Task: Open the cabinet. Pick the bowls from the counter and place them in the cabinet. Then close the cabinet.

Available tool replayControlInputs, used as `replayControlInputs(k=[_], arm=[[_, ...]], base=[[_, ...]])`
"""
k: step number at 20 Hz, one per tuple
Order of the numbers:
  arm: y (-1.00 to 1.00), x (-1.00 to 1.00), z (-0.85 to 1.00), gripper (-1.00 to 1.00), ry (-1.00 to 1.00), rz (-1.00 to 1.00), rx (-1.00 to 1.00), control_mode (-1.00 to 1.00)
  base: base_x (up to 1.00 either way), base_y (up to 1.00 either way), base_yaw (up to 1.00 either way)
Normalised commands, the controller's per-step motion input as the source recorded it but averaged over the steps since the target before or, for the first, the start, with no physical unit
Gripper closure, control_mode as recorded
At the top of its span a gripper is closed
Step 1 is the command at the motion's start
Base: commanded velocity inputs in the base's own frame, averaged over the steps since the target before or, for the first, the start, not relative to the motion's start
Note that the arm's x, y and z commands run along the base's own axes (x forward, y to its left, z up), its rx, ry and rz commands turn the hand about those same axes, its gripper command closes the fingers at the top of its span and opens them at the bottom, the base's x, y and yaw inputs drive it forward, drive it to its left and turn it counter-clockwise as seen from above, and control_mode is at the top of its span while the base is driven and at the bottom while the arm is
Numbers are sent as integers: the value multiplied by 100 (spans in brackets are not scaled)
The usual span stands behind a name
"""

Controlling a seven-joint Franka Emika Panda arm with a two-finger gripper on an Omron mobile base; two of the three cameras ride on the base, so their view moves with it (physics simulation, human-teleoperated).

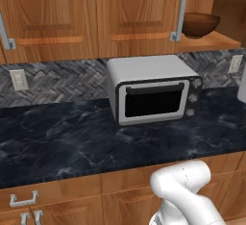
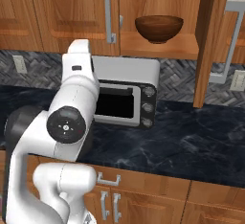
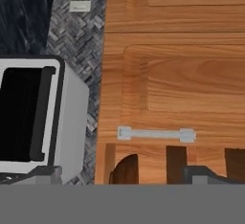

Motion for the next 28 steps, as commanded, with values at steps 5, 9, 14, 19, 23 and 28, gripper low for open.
replayControlInputs(k=[5,9,14,19,23,28], arm=[[0,-43,1,-100,0,14,-7,-100],[-2,-42,0,-100,0,14,-3,-100],[-15,-22,-2,-100,-2,8,0,-100],[-1,-23,-35,-100,-18,0,4,-100],[0,-10,-42,-100,-27,0,8,-100],[-2,-4,-4,-100,-8,0,10,-100]], base=[[0,0,0],[0,0,0],[0,0,0],[0,0,0],[0,0,0],[0,0,0]])
